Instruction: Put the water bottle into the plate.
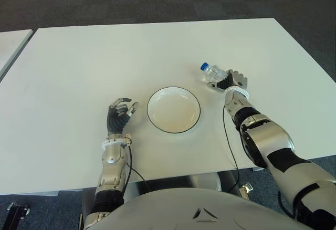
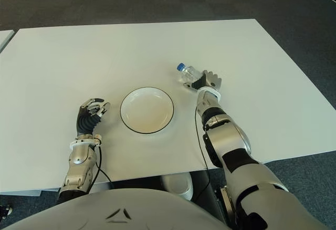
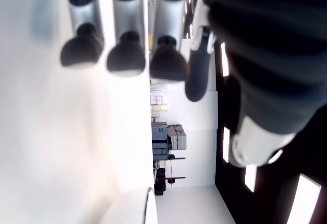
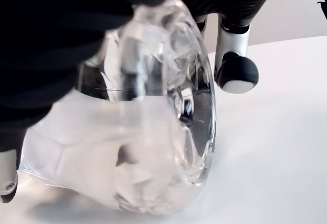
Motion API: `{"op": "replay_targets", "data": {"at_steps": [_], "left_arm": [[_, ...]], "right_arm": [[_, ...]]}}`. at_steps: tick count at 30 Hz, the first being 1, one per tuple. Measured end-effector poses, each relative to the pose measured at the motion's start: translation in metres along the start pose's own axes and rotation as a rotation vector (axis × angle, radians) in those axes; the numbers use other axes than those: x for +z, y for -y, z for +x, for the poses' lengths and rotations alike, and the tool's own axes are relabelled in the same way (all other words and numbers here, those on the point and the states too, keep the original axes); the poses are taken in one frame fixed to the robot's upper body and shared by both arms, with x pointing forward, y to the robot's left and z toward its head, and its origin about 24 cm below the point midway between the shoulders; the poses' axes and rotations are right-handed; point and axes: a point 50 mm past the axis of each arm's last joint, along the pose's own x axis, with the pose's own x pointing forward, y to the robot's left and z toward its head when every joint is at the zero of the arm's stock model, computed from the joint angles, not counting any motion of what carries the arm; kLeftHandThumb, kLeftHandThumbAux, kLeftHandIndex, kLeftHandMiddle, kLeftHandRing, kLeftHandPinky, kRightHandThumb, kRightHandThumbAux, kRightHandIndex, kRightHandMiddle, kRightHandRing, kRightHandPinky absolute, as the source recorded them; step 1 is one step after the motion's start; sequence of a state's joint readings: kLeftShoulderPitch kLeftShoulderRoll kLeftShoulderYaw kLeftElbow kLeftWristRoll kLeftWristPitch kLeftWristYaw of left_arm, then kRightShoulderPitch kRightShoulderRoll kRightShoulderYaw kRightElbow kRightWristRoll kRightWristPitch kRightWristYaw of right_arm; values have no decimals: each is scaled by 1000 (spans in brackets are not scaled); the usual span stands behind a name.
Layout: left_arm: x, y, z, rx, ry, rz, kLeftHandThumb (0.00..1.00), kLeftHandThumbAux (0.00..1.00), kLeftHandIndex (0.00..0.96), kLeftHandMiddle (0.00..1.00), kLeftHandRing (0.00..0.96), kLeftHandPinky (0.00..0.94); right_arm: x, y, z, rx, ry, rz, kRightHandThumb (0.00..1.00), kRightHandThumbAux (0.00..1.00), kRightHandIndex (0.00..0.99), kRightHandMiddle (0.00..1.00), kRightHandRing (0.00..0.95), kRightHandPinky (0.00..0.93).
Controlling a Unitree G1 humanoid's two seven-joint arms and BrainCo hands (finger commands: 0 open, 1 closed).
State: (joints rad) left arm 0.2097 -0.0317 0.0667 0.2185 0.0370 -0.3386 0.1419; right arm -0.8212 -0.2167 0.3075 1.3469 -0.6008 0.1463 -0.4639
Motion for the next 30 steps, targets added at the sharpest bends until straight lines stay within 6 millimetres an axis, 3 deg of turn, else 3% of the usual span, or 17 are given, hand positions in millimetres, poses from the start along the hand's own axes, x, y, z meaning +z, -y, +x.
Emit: {"op": "replay_targets", "data": {"at_steps": [15,30], "left_arm": [[0,1,1,-4,2,0,699,720,437,854,851,820],[-1,1,1,-5,3,-1,699,721,436,852,850,821]], "right_arm": [[28,10,3,-31,59,91,701,727,437,902,884,876],[79,37,-1,-156,335,232,707,724,440,889,886,886]]}}
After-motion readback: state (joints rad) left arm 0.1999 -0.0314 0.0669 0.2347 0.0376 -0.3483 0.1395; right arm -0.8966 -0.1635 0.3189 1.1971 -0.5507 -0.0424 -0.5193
